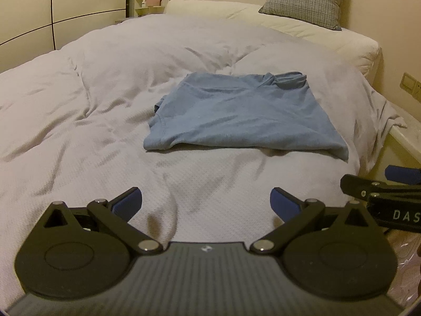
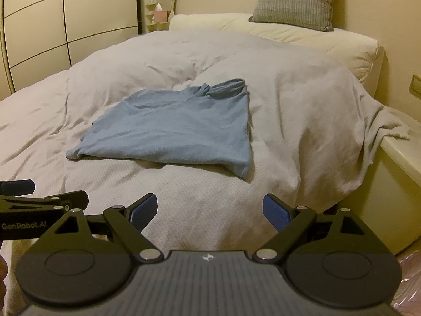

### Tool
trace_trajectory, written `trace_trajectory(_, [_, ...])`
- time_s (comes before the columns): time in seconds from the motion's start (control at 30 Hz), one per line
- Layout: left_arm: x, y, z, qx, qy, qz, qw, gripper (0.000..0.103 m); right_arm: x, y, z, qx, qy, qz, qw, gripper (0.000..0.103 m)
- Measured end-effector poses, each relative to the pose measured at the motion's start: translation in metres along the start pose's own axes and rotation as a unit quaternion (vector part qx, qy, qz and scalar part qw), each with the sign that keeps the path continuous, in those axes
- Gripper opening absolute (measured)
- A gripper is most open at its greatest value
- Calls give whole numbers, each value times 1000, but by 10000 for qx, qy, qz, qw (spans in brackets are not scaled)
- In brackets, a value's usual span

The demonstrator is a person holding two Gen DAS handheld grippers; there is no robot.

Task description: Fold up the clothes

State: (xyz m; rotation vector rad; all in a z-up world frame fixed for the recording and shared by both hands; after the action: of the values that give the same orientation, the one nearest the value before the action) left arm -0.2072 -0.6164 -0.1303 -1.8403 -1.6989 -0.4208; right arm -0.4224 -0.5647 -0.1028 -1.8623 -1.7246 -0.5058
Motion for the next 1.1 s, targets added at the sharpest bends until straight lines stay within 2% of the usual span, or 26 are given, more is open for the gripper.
trace_trajectory(0.73, [14,-17,-8,-51,-88,20,9999,102,24,-14,-15,-73,-282,12,9996,89])
trace_trajectory(1.1, [34,-36,-9,-213,-149,-24,9997,102,48,-26,-16,-90,-406,46,9991,89])
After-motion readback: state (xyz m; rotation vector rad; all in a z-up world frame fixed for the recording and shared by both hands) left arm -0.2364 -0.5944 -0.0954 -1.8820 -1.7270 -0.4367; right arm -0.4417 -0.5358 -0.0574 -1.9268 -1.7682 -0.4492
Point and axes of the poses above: each gripper's, at about its wrist camera, not at the fingertips, and x roughly against the way its jaws point, y to its left, z to its underside, the point moved 10 cm from there along -x, roughly the way its jaws point, and after that the axes turned 14 degrees about z, right-handed, at the moved point
